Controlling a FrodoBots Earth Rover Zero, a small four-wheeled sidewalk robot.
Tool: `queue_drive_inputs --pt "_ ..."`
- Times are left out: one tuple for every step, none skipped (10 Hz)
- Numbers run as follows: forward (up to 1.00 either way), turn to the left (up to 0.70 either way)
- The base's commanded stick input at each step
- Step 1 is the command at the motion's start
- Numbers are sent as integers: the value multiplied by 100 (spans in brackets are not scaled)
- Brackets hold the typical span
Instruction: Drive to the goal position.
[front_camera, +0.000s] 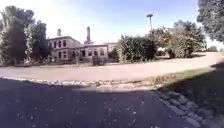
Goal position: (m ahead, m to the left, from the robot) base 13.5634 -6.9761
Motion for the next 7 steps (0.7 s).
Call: queue_drive_inputs --pt "70 0" --pt "70 0" --pt "70 0" --pt "70 0" --pt "70 0" --pt "70 0" --pt "70 0"
